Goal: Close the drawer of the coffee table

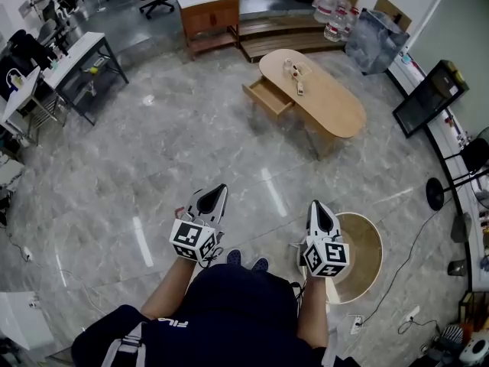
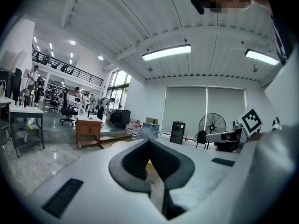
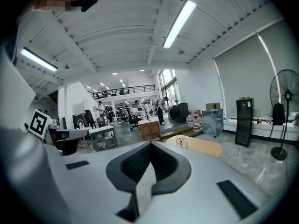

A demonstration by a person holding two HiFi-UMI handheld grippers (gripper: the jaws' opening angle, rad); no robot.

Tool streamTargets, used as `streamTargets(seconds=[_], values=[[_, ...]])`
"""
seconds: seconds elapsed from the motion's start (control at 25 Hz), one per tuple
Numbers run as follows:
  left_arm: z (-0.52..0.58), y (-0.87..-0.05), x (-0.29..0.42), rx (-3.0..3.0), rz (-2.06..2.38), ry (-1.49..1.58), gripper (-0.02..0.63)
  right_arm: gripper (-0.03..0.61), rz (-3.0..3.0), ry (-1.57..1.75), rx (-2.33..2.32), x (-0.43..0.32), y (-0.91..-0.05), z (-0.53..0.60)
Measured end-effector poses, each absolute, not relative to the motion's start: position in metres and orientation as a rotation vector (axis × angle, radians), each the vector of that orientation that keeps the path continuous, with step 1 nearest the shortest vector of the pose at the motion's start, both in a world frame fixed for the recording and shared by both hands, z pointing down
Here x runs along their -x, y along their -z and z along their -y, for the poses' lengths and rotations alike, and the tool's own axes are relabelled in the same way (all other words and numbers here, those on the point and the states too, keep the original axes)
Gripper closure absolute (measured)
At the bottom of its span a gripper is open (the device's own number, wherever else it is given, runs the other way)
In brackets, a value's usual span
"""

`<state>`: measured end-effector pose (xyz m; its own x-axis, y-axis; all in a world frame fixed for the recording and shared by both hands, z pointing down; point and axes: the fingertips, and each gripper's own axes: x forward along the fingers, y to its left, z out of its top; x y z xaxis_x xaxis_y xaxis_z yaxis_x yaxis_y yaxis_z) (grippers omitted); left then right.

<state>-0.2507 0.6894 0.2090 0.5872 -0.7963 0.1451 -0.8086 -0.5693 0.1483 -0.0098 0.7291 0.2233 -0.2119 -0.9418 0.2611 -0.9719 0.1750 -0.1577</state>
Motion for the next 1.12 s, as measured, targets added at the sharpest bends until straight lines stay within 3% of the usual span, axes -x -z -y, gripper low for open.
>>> streamTargets(seconds=[0.4,1.12], values=[[-0.691,-0.202,0.28,-2.646,1.347,-0.084,0.589,0.552,2.327,-0.417,-1.901,0.044,-0.221,-0.73],[-0.672,-0.211,0.266,-2.65,1.321,-0.086,0.589,0.552,2.327,-0.455,-1.921,0.029,-0.233,-0.716]])
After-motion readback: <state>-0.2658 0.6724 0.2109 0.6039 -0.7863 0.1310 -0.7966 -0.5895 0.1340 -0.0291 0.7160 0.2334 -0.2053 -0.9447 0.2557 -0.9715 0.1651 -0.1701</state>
